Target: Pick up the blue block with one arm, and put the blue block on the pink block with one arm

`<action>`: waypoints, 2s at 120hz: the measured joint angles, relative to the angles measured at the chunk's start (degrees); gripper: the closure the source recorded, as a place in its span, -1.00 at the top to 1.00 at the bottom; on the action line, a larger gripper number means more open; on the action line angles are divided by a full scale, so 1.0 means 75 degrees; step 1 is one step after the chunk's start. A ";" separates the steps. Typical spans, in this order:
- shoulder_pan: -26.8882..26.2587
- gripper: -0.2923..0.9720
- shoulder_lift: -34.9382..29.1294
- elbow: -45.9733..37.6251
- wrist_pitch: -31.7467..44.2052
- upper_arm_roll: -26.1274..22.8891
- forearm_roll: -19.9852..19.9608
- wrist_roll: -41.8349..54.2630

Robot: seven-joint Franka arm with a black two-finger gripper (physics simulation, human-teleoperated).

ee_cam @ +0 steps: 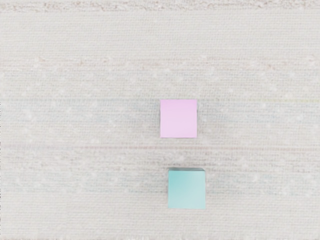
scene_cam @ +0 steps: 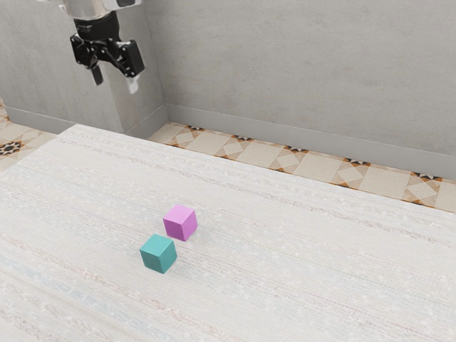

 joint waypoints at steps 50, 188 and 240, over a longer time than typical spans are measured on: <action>0.0248 0.54 0.0336 0.2428 -0.1200 -0.0253 -0.0050 0.0003; 0.0191 0.54 -0.1167 -0.6681 0.4745 -0.0587 -0.0370 -0.0024; 0.0187 0.54 -0.0054 -0.7405 0.6666 -0.0594 -0.0311 0.0054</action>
